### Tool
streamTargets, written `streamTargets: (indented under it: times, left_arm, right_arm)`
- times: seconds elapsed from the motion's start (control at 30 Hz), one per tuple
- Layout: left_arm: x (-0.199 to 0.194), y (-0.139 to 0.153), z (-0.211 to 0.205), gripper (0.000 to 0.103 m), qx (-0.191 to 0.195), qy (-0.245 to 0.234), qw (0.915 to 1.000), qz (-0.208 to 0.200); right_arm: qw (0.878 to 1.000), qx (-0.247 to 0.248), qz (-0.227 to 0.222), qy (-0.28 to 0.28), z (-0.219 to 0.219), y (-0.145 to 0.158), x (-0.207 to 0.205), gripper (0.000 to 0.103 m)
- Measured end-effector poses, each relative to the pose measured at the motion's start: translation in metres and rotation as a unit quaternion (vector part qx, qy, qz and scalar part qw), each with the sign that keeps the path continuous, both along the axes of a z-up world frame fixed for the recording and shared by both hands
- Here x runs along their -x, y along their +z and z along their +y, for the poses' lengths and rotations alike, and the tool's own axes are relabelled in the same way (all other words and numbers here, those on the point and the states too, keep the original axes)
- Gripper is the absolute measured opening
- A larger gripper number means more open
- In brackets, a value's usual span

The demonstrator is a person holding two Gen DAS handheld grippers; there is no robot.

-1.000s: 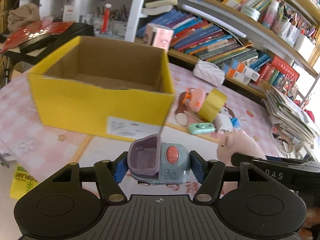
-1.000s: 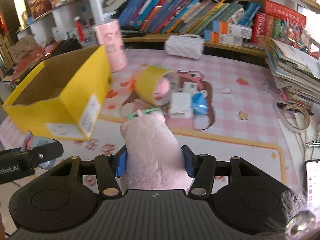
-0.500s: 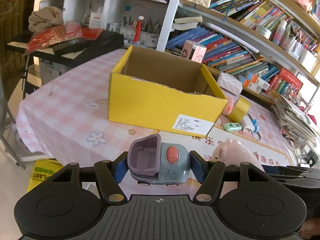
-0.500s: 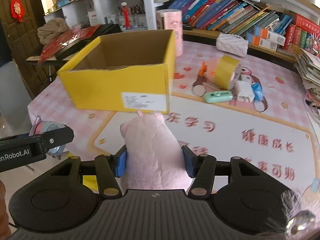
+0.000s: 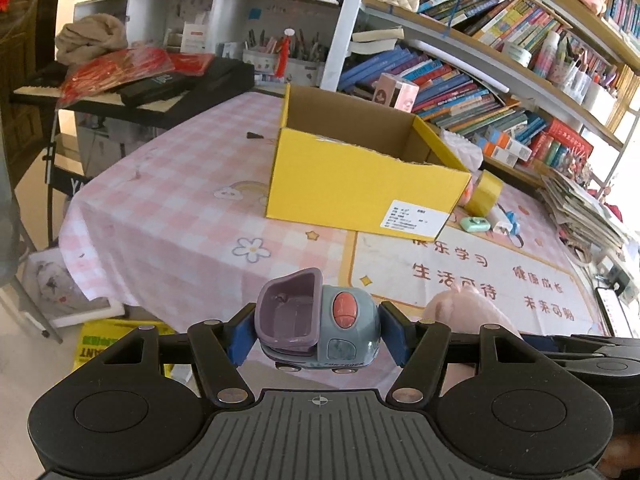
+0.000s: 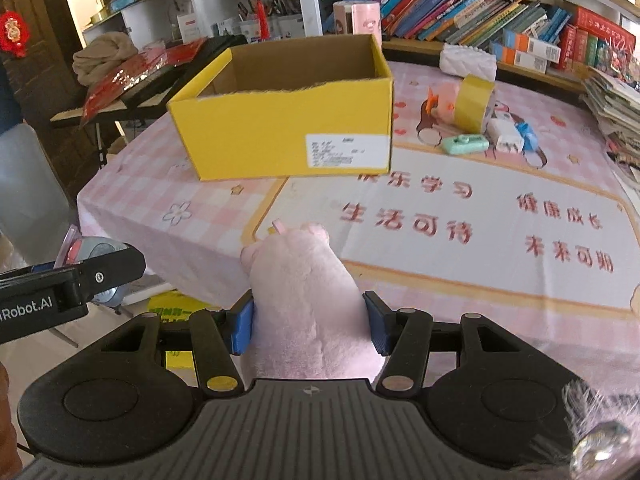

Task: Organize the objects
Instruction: 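Carry the pig and toy car toward the yellow box with both tools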

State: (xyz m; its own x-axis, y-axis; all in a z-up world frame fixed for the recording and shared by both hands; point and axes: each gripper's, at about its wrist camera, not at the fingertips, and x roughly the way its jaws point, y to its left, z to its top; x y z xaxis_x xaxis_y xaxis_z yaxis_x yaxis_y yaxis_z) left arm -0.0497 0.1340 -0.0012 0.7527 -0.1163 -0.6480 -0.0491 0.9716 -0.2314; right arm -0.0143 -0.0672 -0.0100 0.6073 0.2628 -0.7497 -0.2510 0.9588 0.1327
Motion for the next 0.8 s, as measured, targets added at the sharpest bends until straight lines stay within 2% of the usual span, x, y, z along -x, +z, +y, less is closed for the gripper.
streamTargets:
  times: [0.2, 0.8]
  left_arm:
    - [0.005, 0.001, 0.011, 0.064, 0.005, -0.005, 0.9999, -0.007]
    - [0.011, 0.002, 0.023, 0.064, 0.01, -0.006, 0.9998, -0.014]
  right_arm:
    - [1.0, 0.01, -0.012, 0.0, 0.013, 0.006, 0.008, 0.053]
    - [1.0, 0.024, -0.007, -0.009, 0.031, 0.009, 0.012, 0.054]
